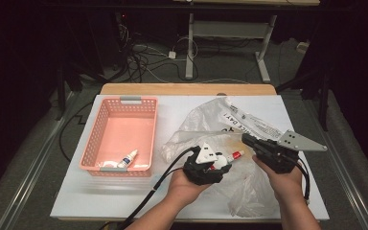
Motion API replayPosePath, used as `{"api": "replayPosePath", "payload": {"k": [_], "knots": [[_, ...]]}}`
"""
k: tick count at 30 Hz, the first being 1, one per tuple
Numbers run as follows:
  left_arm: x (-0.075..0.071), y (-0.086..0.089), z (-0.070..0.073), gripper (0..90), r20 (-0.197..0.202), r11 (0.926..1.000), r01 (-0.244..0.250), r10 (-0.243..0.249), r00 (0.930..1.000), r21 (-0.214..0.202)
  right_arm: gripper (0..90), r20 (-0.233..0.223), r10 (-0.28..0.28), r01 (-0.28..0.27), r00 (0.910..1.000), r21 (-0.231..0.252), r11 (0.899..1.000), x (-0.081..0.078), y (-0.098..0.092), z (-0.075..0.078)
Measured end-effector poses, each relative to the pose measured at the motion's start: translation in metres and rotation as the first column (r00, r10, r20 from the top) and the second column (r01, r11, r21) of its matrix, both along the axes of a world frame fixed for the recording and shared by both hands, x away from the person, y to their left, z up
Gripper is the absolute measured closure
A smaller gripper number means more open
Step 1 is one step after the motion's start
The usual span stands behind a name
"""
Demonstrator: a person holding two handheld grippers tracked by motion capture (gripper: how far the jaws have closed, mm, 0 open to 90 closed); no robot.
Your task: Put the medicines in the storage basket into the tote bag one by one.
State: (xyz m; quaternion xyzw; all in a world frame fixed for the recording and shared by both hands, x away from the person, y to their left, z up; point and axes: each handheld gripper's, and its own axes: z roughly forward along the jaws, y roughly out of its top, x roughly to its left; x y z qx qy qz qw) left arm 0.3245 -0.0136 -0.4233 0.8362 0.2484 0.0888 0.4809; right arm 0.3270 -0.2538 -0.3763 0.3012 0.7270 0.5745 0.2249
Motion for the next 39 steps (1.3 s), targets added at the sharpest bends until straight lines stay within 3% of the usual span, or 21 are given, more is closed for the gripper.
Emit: {"api": "replayPosePath", "payload": {"k": [14,33,39], "knots": [[0.011,-0.038,-0.018,48.9,0.008,0.9997,0.007,-0.008,0.9999,0.025,90.0,0.016,-0.006,0.006,0.9999,0.004,1.0,0.002,-0.003,0.002],[0.027,-0.059,-0.043,48.9,0.004,0.9975,-0.033,0.033,0.9994,0.062,90.0,-0.003,-0.015,0.015,0.9999,0.011,1.0,0.004,-0.005,-0.002],[0.03,-0.062,-0.049,48.8,-0.006,0.998,-0.042,0.043,0.9991,0.047,90.0,0.0,-0.016,0.016,0.9999,0.006,1.0,0.004,-0.005,-0.002]]}}
